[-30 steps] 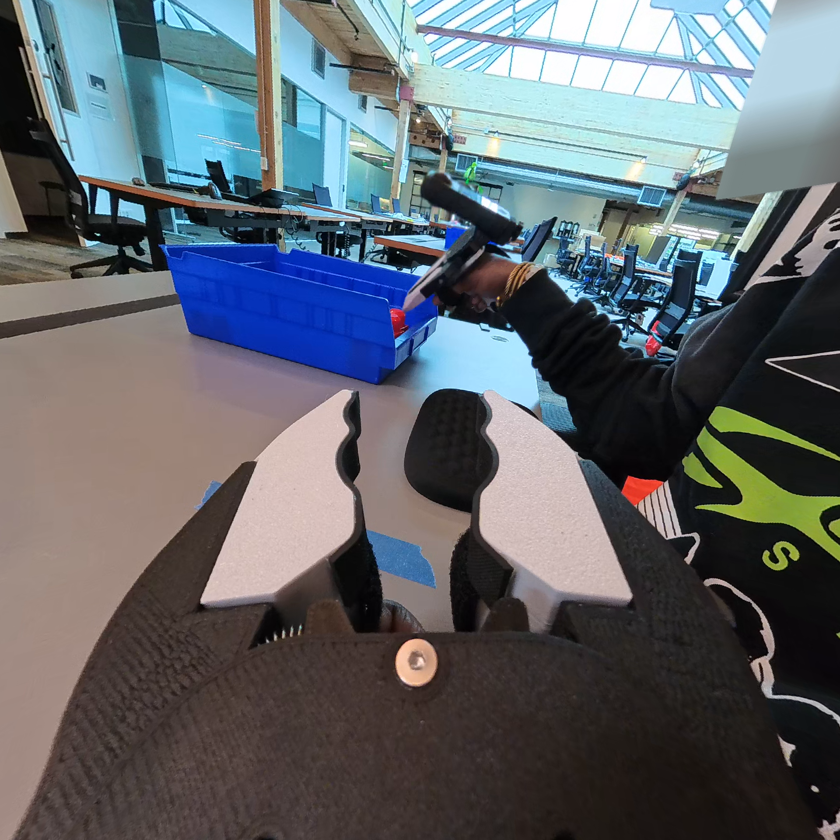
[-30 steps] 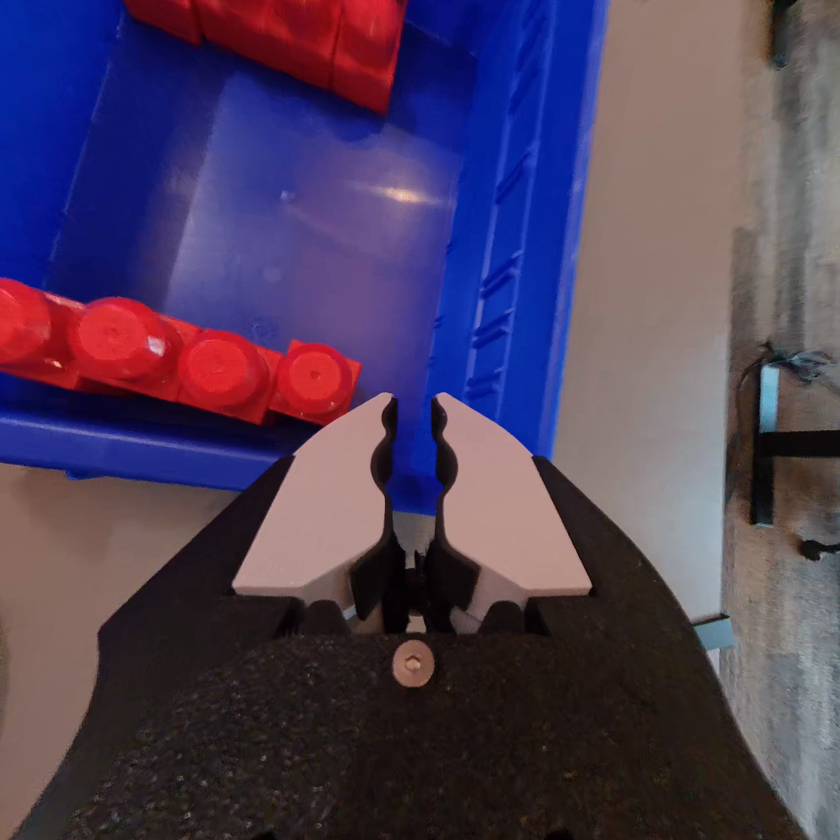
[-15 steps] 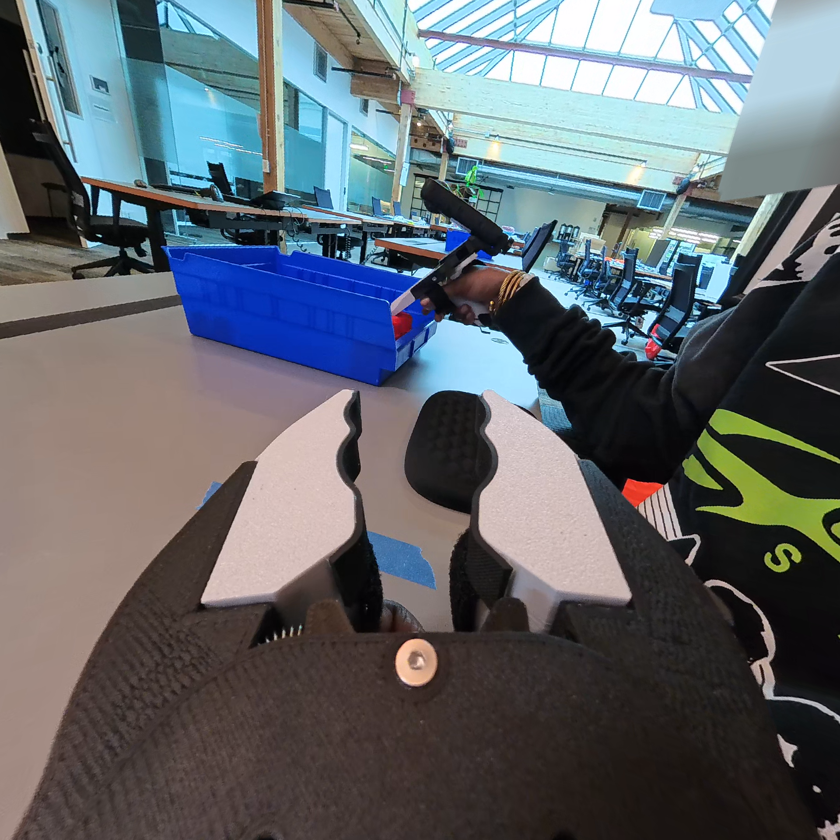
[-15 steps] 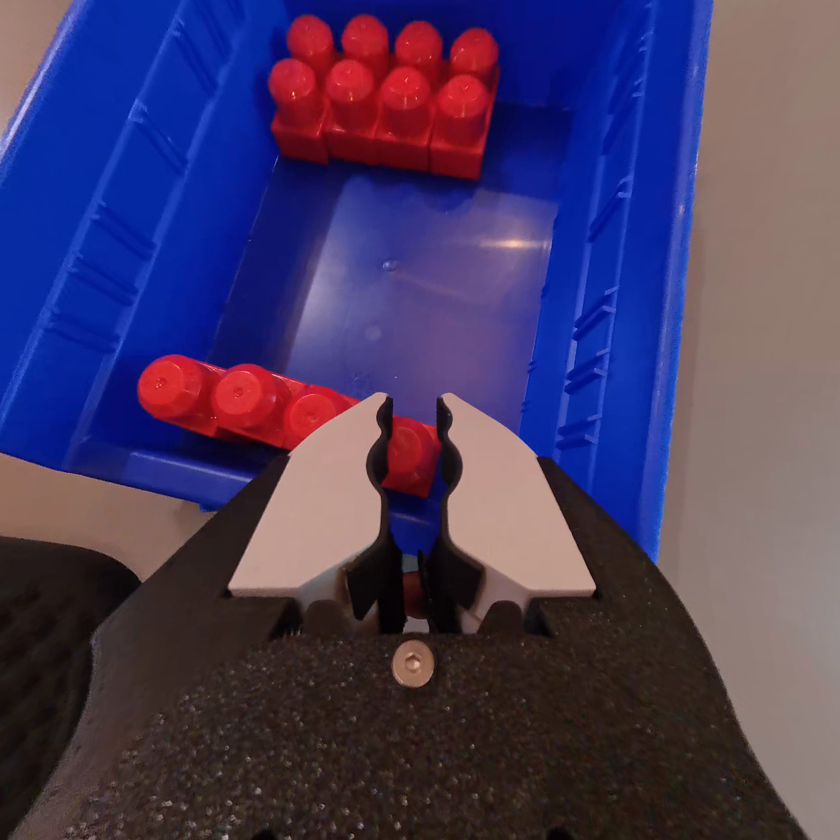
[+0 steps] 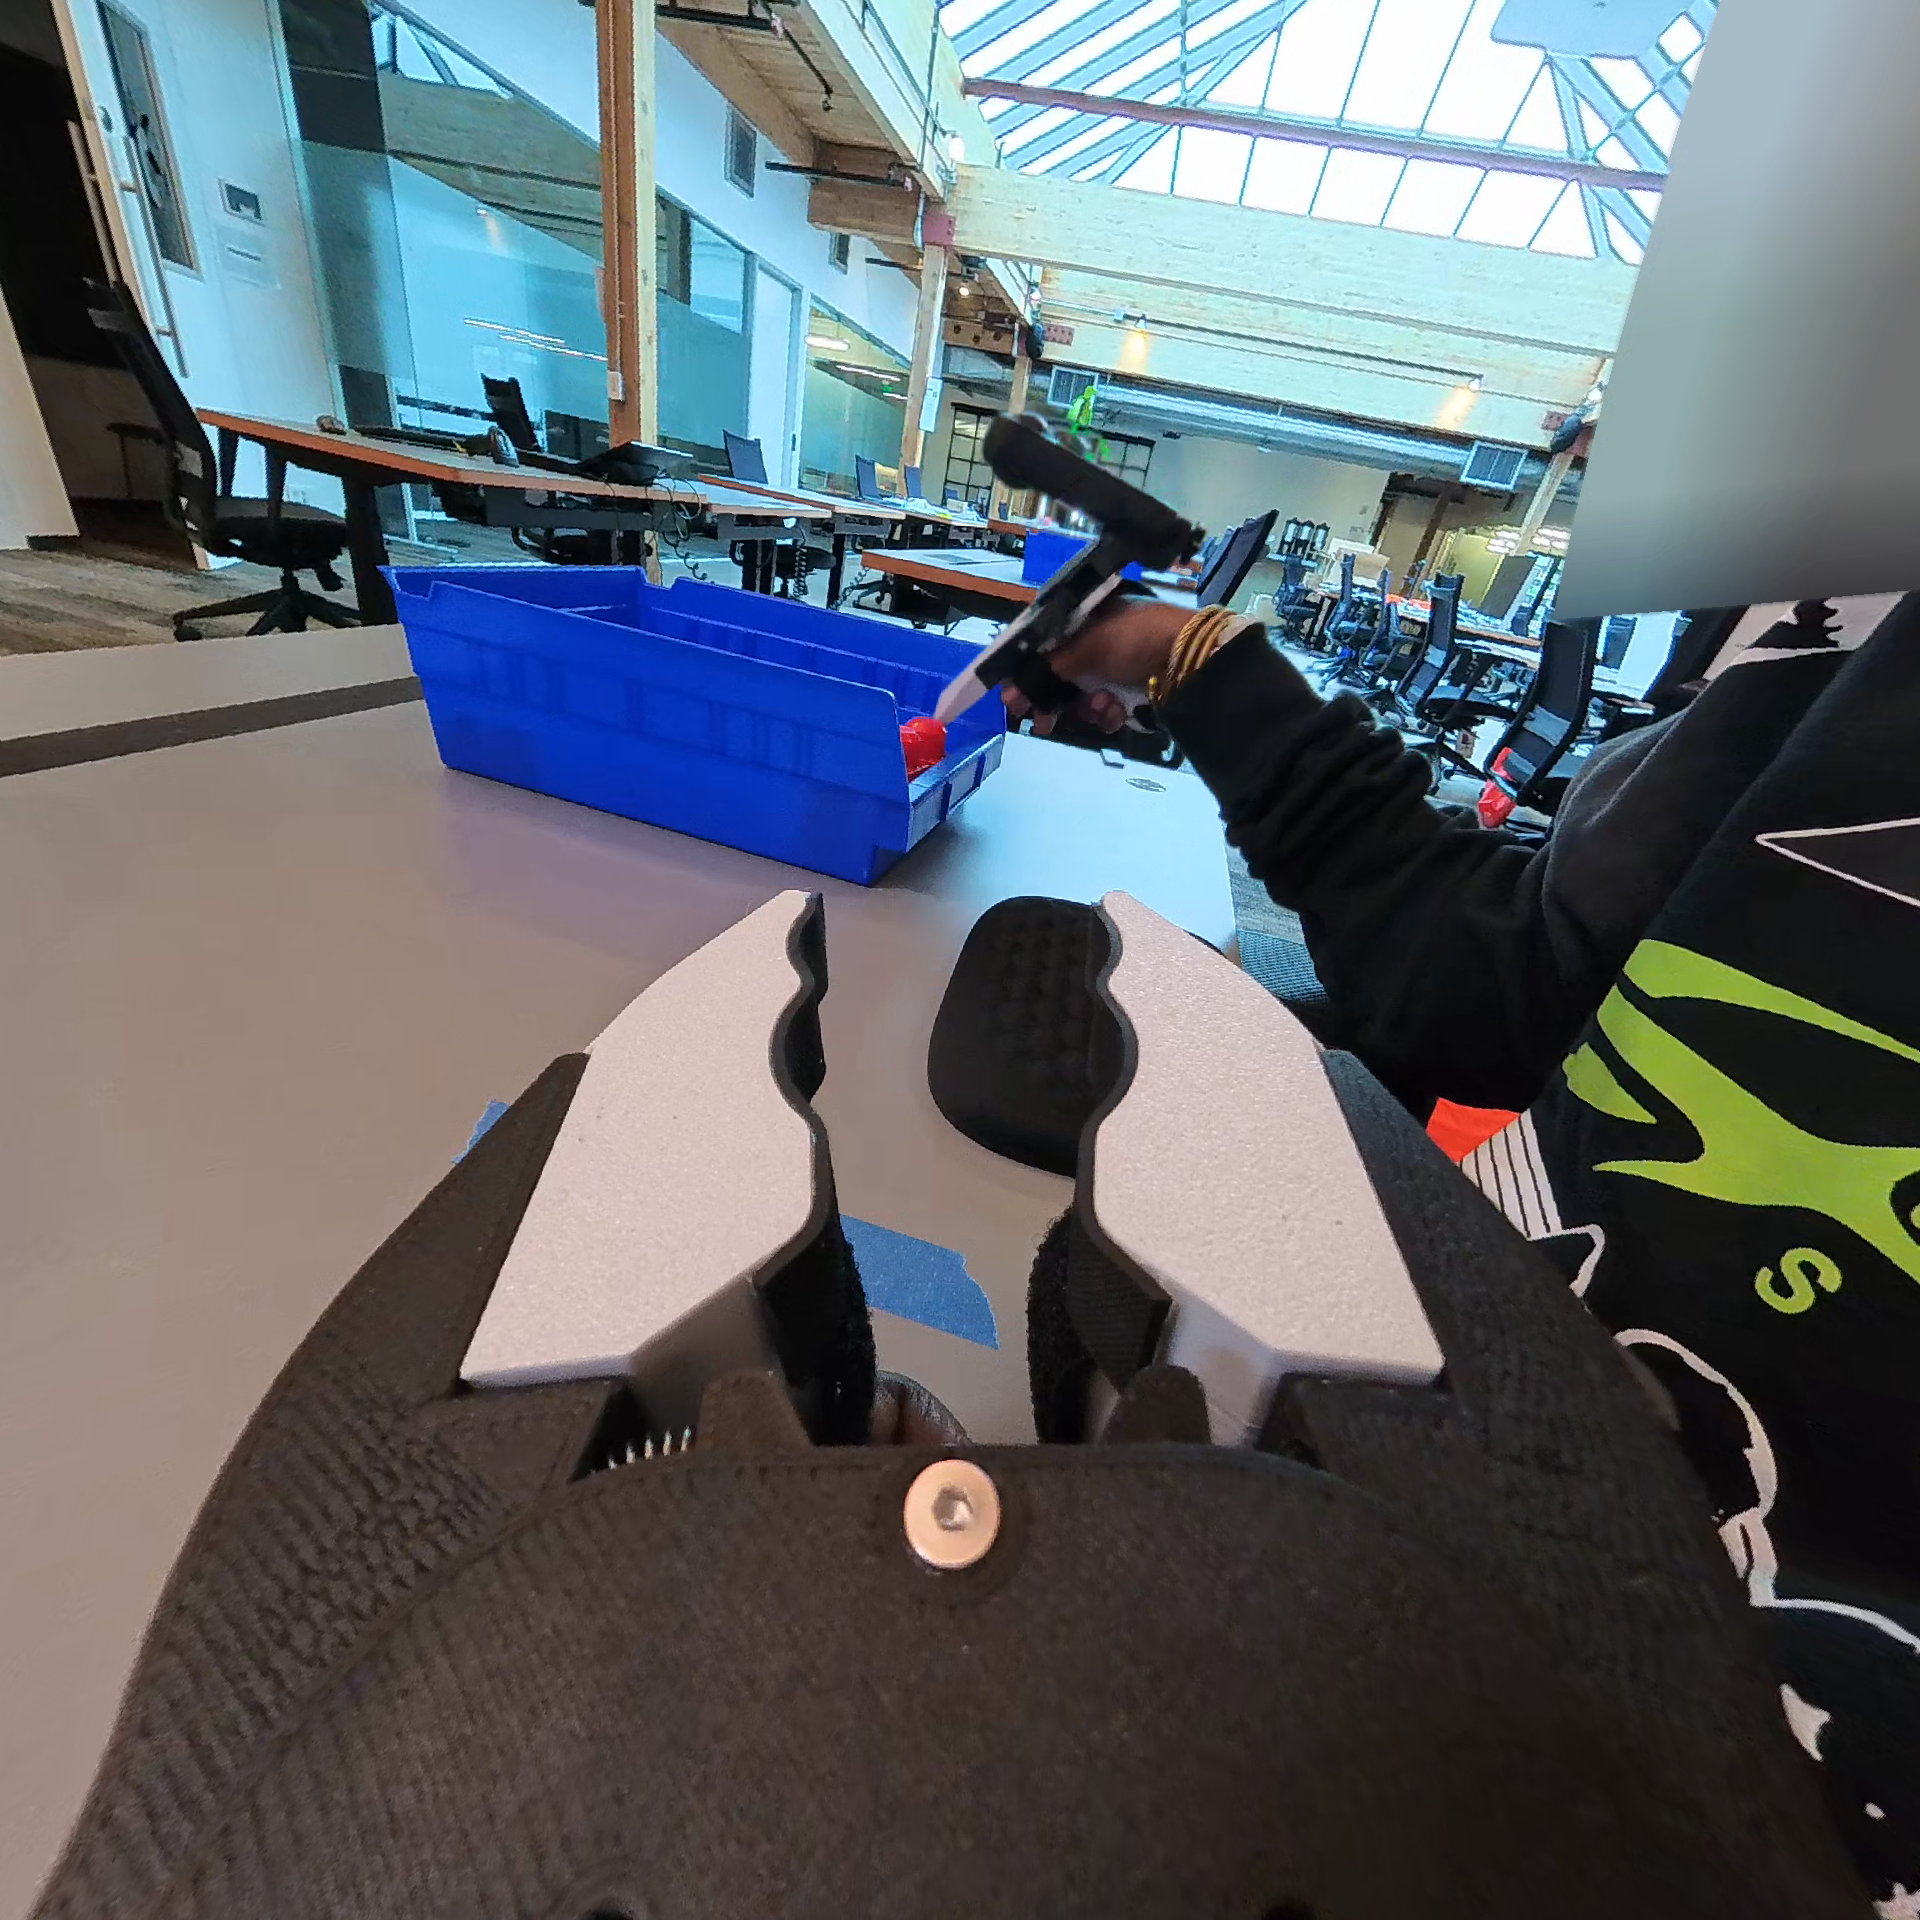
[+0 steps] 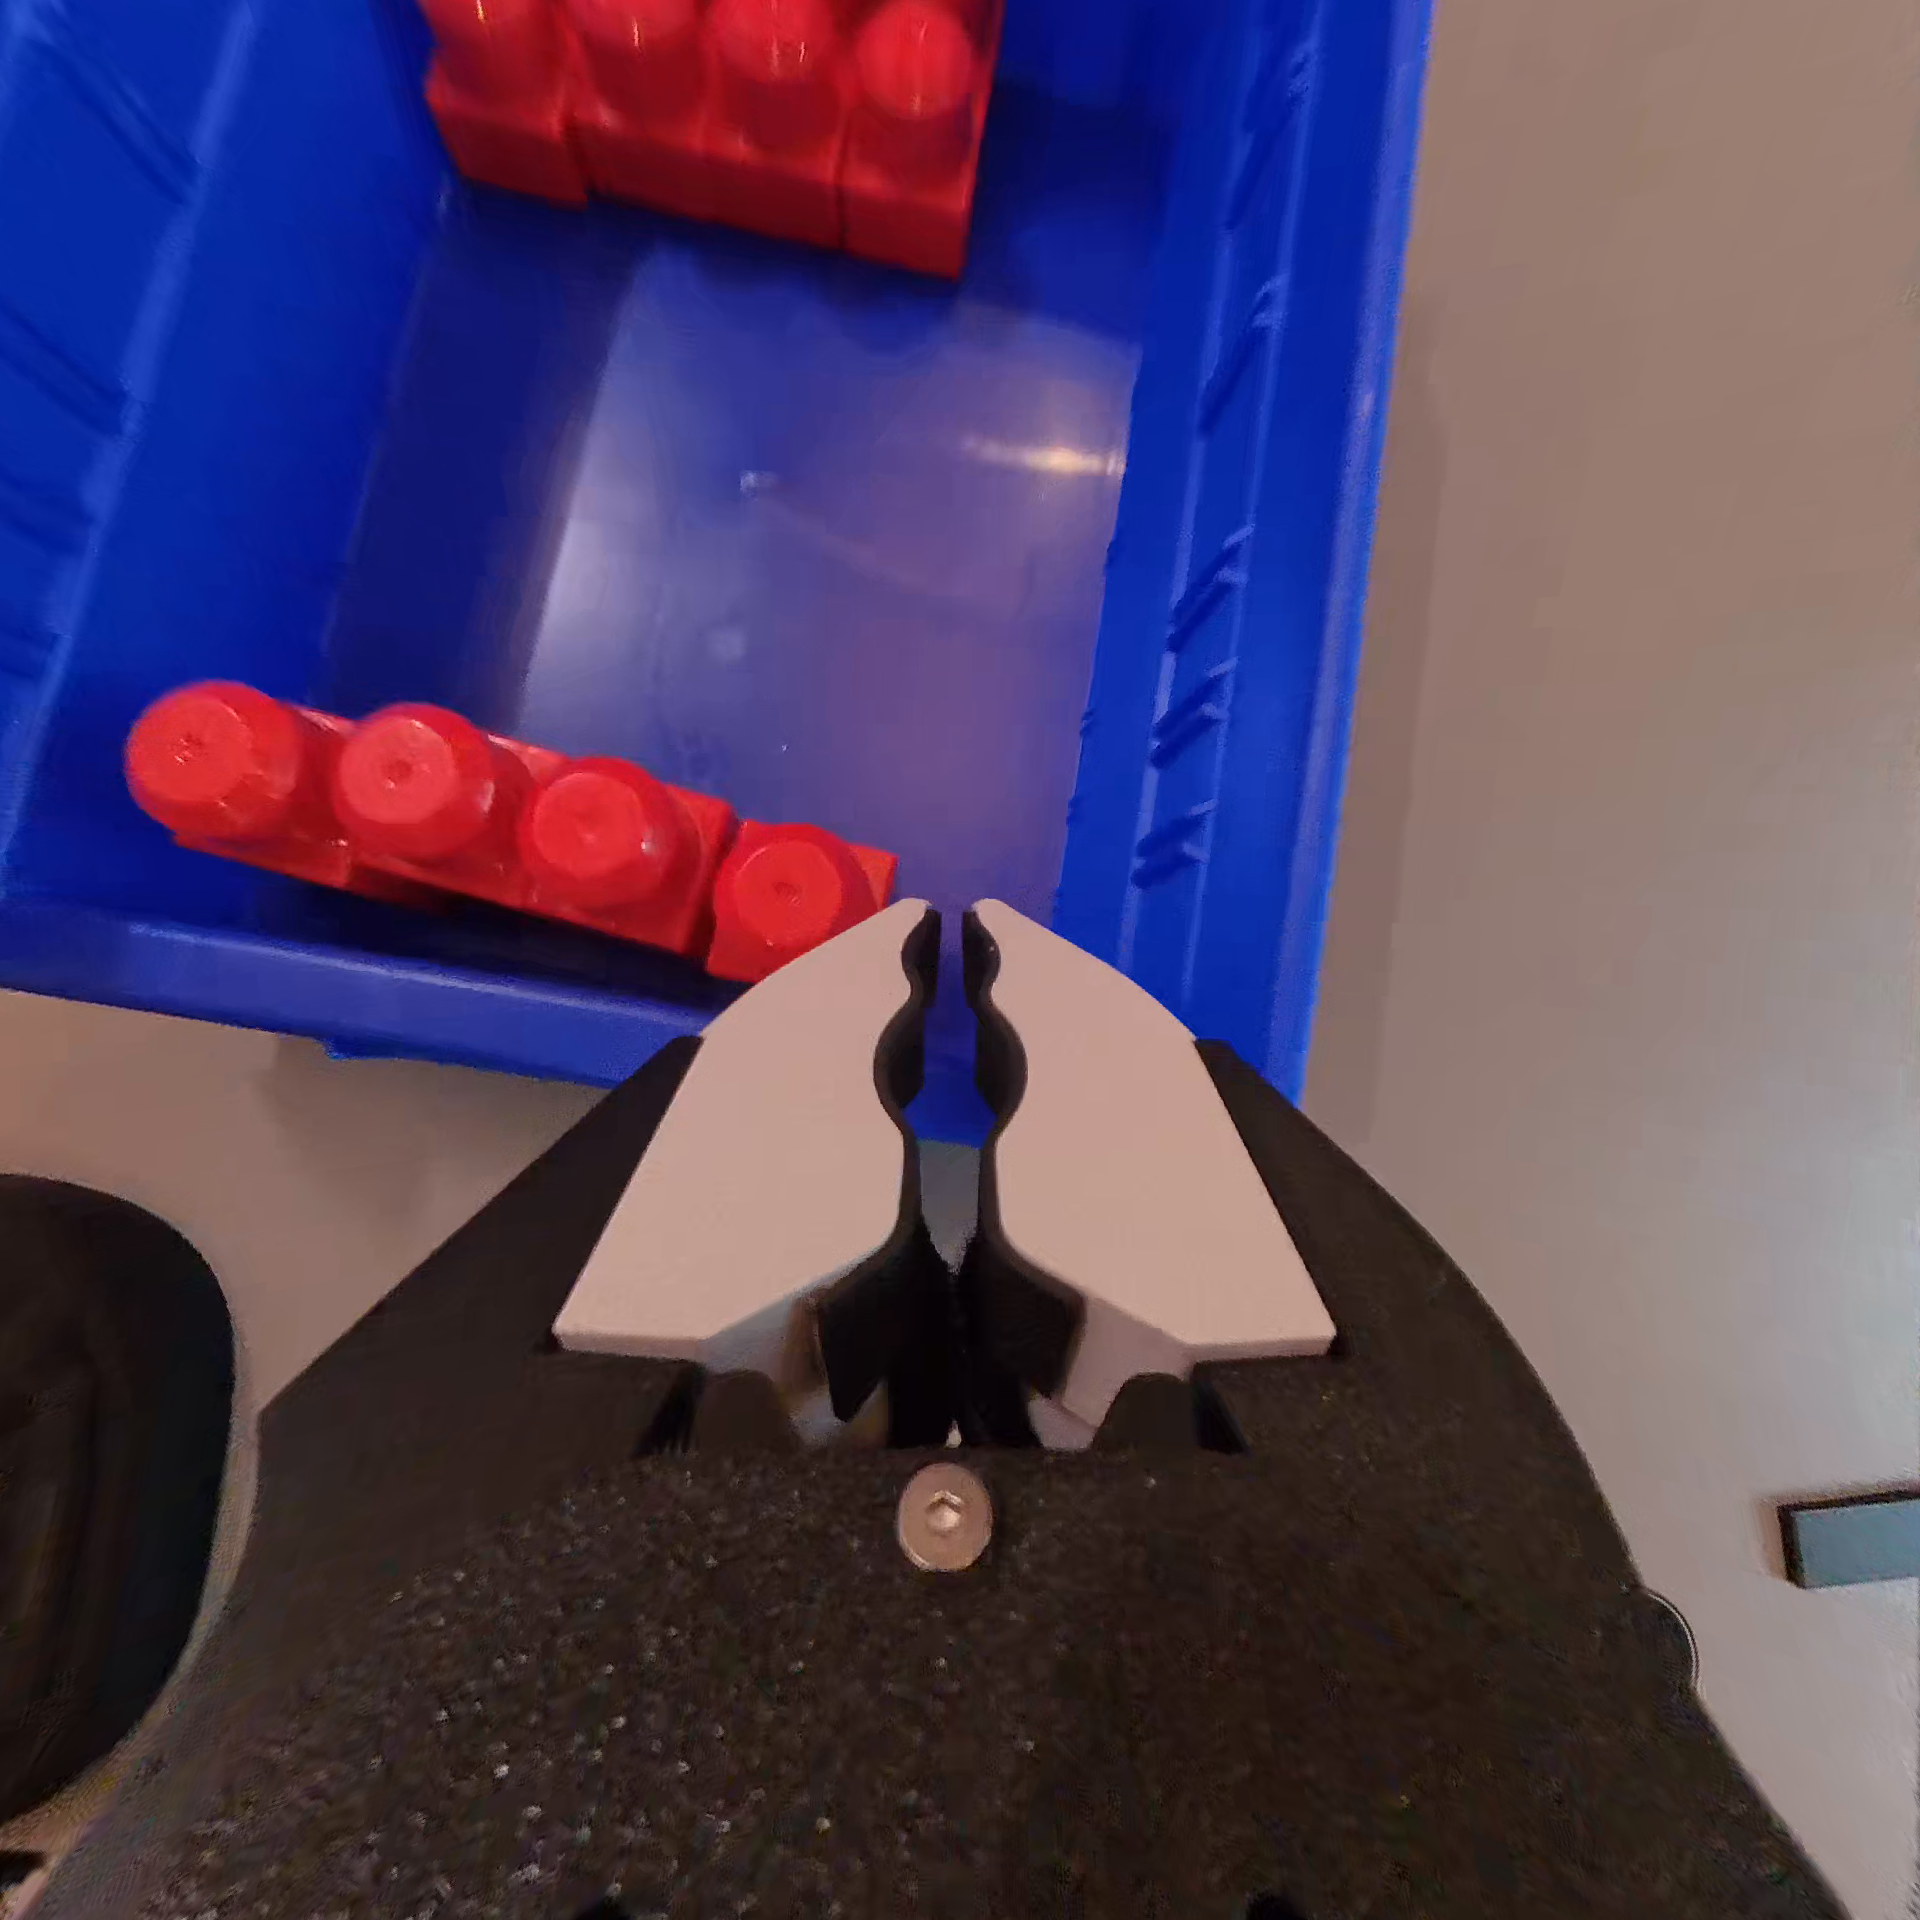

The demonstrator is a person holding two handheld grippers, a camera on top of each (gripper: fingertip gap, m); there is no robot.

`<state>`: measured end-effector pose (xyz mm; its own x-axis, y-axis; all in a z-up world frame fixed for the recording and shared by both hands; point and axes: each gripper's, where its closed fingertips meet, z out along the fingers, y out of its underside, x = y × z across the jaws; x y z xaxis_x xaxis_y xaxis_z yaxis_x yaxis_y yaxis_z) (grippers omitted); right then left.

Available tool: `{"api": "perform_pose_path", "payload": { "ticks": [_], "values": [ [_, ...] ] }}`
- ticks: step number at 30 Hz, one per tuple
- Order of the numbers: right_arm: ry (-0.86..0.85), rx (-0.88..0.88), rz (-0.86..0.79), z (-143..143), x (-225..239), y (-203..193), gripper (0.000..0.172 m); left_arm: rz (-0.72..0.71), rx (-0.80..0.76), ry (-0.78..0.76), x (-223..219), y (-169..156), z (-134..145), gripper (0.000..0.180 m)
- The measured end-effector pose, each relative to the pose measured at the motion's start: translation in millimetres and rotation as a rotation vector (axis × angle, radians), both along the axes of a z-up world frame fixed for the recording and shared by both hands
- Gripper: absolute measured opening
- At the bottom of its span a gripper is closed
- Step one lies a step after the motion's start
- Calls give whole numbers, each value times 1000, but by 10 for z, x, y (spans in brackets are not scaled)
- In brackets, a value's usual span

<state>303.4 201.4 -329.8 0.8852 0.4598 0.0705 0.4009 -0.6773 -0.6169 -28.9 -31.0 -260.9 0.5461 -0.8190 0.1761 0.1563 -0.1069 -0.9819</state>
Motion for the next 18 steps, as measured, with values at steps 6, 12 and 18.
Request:
{"api": "perform_pose_path", "payload": {
  "ticks": [6, 12, 18],
  "values": [
    [-13, -65, 40, -130, -64, -50, 5, 1, -2, -5, -5, 4, 3, 48],
    [-22, -1, 22, 26, -9, -36, 8, 1, -5, -8, -7, 7, 3, 48],
    [120, 365, 150, 880, -479, -137, 32, 4, -24, -23, -21, 31, 1, 48]
  ]
}}
